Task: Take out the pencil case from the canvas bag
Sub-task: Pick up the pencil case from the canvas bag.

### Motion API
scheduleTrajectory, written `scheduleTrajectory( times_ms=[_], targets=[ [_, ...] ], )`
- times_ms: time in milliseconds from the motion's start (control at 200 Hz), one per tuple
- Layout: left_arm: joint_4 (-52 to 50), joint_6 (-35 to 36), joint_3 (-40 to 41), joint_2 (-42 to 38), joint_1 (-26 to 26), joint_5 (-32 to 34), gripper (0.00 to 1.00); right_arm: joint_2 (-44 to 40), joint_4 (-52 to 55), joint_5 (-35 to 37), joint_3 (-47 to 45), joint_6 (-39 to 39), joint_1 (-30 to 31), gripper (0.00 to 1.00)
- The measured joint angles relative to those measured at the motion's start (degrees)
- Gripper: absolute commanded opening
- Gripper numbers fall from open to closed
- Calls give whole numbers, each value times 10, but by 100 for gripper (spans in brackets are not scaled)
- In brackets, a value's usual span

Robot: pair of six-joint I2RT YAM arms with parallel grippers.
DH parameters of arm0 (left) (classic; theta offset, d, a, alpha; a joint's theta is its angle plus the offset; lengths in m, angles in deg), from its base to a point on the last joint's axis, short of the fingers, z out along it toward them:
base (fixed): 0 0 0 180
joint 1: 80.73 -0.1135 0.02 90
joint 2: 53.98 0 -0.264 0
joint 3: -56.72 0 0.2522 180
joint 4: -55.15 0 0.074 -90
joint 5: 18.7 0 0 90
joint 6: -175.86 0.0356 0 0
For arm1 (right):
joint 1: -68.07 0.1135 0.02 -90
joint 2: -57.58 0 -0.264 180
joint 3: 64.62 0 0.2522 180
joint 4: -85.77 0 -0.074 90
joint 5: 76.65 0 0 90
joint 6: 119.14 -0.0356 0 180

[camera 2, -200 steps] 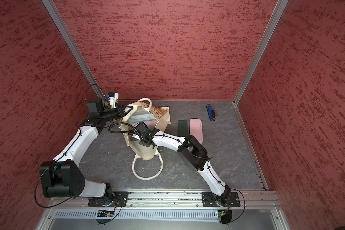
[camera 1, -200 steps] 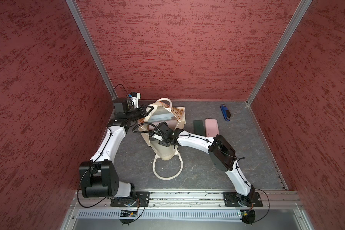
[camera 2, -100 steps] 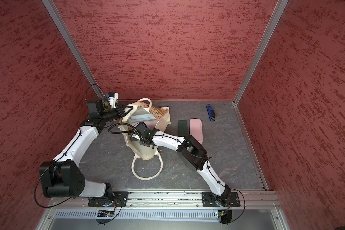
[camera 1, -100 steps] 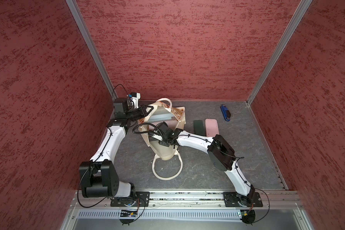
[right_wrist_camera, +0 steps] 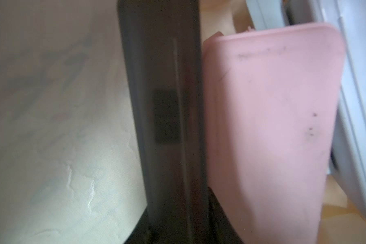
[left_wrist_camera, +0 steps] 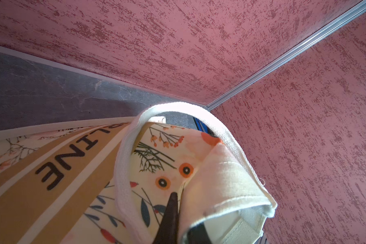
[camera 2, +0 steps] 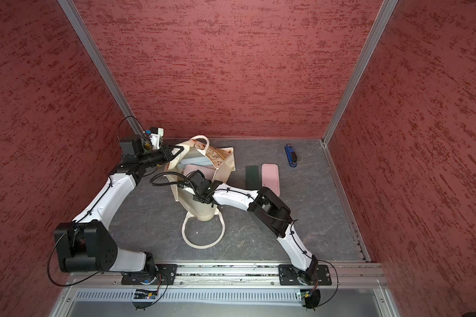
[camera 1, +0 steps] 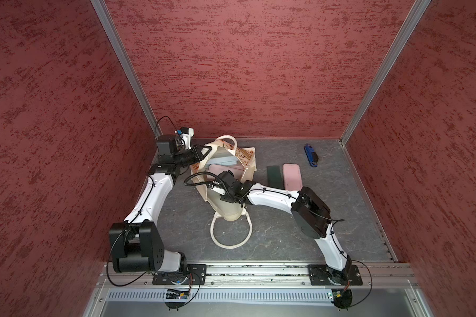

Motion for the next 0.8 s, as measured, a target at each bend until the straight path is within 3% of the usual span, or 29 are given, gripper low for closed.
scheduleTrajectory(
  times_ms=[802],
  targets=[
    [0,-4,0,0,-11,-1,3,-137,-96,-2,-125,-19,3,16]
  ],
)
